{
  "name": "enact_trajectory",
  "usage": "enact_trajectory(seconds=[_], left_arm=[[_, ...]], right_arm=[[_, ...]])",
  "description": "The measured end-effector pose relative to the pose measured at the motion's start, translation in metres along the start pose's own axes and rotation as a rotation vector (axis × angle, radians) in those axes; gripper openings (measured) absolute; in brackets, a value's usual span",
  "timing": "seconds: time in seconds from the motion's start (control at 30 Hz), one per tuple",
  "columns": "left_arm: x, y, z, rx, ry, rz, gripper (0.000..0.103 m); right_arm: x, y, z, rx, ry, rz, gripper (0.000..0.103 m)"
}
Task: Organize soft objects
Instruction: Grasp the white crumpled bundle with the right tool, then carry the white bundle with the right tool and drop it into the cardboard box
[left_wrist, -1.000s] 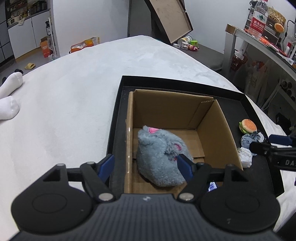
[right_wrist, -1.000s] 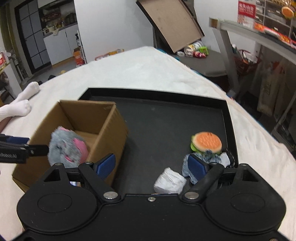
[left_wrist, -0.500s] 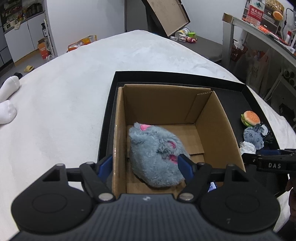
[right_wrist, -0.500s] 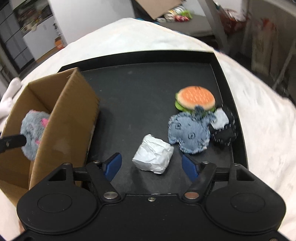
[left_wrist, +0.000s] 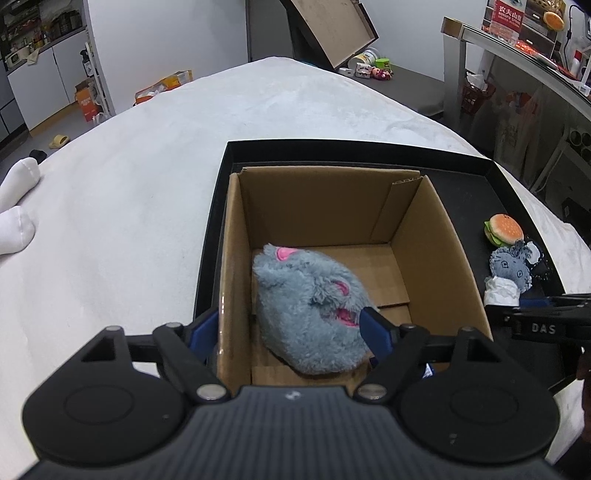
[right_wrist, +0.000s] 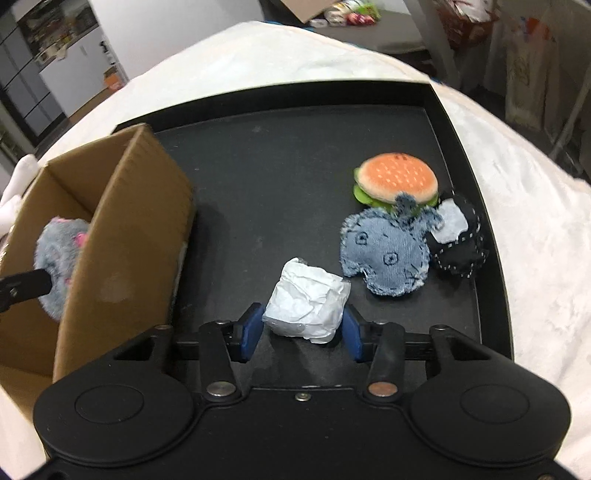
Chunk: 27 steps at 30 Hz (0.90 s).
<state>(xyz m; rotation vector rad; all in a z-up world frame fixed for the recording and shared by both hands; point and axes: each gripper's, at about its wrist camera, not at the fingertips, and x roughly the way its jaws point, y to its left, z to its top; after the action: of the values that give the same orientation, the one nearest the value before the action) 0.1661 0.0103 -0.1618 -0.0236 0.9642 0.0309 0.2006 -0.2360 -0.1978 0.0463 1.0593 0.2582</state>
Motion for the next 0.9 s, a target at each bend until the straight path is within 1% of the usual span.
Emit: enact_trajectory(seconds=[0.23, 0.47, 0.6, 0.9], left_arm=[[-0.003, 0.004, -0.001, -0.010, -0.004, 0.003, 0.080], [-0.009, 0.013, -0.001, -0.032, -0.016, 0.000, 0.080], [-0.013, 0.019, -0.001, -0.041, -0.025, -0.006, 0.080], [-0.017, 0.033, -0.007, -0.073, -0.031, -0.023, 0.080]], right_arm=[[-0.021, 0.003, 0.006, -0.014, -0.036, 0.008, 0.045], [-0.039, 0.009, 0.022, -0.033, -0.103, 0.016, 0.045], [-0.051, 0.022, 0.032, -0.097, -0.158, 0.011, 0.045], [-0.069, 0.050, 0.049, -0.175, -0.243, 0.063, 0.046]])
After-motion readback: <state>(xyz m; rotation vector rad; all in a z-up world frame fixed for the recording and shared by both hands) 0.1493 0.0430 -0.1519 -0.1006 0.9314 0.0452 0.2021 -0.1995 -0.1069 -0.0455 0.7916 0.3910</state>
